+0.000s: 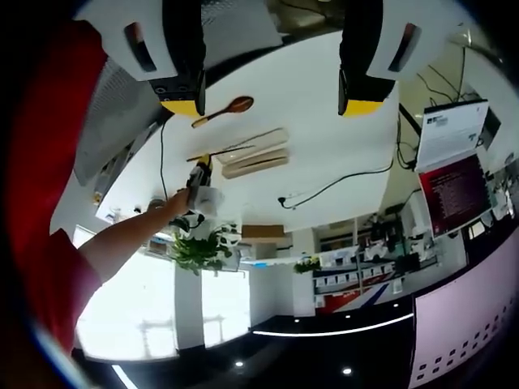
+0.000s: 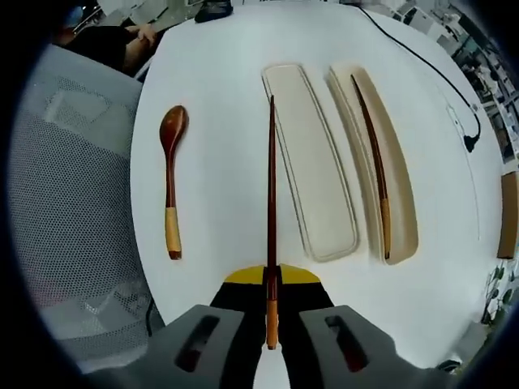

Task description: Arrange the utensils inside the cutlery case until each visible utensil rests in its matching compartment.

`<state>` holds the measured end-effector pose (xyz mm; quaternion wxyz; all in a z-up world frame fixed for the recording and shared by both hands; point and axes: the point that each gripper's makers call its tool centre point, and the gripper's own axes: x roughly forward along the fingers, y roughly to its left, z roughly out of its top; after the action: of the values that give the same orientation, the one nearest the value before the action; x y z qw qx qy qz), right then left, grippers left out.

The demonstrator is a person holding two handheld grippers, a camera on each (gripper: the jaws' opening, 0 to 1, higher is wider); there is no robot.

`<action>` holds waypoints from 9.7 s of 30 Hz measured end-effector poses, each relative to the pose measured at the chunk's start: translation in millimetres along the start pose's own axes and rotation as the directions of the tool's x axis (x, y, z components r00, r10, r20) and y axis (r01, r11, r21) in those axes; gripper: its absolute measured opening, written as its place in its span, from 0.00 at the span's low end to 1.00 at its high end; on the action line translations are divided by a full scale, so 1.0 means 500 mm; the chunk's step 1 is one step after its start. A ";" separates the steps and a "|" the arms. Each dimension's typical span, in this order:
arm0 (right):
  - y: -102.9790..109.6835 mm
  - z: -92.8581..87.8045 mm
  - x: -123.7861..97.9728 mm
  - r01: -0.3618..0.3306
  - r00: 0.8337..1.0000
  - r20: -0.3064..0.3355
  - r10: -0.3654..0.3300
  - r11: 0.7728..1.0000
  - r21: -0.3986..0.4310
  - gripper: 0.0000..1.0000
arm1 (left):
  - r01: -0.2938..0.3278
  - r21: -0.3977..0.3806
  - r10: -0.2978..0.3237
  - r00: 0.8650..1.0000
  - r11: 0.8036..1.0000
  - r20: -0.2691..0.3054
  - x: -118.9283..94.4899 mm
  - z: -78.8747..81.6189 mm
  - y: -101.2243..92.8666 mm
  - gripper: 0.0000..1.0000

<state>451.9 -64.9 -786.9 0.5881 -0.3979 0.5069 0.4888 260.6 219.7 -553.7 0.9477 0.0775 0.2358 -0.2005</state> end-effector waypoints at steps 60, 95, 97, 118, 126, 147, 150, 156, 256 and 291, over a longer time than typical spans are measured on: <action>-0.230 0.152 -0.069 0.060 0.998 0.025 -0.058 0.996 -0.071 0.00 | -0.062 -0.066 0.060 0.998 0.996 -0.034 -0.002 -0.005 0.000 0.68; -0.237 0.143 0.046 0.079 0.997 0.001 -0.079 0.996 -0.048 0.01 | -0.084 -0.094 0.080 0.995 0.992 -0.055 -0.004 -0.012 -0.004 0.71; -0.232 0.143 0.048 0.075 0.997 -0.001 -0.075 0.996 -0.047 0.01 | -0.085 -0.089 0.080 0.995 0.992 -0.058 -0.004 -0.013 -0.005 0.71; -0.228 0.144 0.043 0.108 0.994 0.016 -0.108 0.994 -0.009 0.09 | -0.110 -0.098 0.106 0.993 0.989 -0.044 -0.015 -0.012 -0.005 0.70; -0.240 0.141 0.000 0.143 0.989 0.047 -0.143 0.990 0.007 0.12 | -0.089 -0.083 0.087 0.996 0.993 -0.025 -0.008 -0.003 -0.010 0.70; -0.173 0.097 -0.061 0.191 0.978 0.091 -0.187 0.981 -0.044 0.22 | 0.013 -0.024 -0.012 1.000 1.000 0.019 0.009 0.018 -0.011 0.69; -0.157 0.093 -0.071 0.194 0.976 0.105 -0.191 0.981 -0.021 0.21 | 0.030 -0.008 -0.030 0.999 1.000 0.022 0.011 0.018 -0.015 0.69; -0.119 0.089 -0.085 0.199 0.973 0.125 -0.195 0.980 -0.023 0.20 | 0.046 -0.019 -0.045 0.998 0.999 0.034 0.013 0.015 -0.019 0.69; 0.243 0.165 0.084 0.010 0.956 0.292 0.028 0.992 -0.128 0.13 | -0.021 -0.062 0.023 0.999 0.998 0.031 -0.025 0.000 -0.051 0.69; 0.251 0.160 0.097 0.025 0.948 0.317 0.030 0.985 -0.169 0.02 | -0.042 -0.113 0.048 0.997 0.993 0.052 -0.027 0.003 -0.053 0.70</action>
<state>345.9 46.5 -817.8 0.6252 -0.3622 0.3619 0.5890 239.4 199.7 -547.2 0.9609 0.0243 0.2189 -0.1677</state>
